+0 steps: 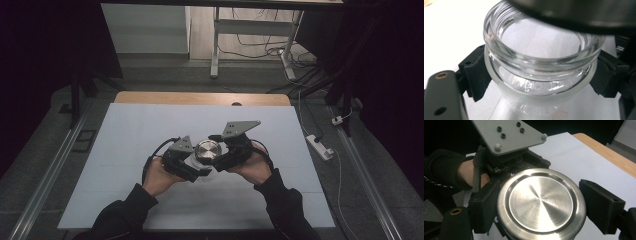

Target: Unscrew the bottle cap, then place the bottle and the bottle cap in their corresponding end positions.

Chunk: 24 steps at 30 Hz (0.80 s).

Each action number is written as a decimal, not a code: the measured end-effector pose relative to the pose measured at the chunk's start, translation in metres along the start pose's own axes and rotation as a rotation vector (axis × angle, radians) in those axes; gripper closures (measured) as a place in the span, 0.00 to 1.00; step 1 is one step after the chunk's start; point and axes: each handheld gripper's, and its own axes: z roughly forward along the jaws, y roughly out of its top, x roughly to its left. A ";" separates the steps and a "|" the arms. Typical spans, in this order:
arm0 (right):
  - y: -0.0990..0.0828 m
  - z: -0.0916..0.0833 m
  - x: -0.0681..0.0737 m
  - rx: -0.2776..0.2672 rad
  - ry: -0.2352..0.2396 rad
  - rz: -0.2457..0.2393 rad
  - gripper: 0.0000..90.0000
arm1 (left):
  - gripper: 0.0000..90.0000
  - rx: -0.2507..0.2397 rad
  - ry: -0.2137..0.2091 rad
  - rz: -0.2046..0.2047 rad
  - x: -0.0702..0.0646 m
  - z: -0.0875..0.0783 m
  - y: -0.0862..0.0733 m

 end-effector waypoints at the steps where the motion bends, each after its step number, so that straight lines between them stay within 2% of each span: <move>1: 0.000 -0.002 0.000 -0.004 -0.003 0.001 0.22 | 0.17 0.004 0.003 -0.001 0.002 -0.001 0.000; 11: 0.000 -0.008 0.005 -0.010 -0.007 0.011 0.22 | 0.17 -0.001 0.069 -0.046 0.016 -0.009 -0.006; 24: -0.007 -0.011 0.017 -0.007 -0.009 0.013 0.22 | 0.18 -0.011 0.101 -0.066 0.025 -0.013 -0.006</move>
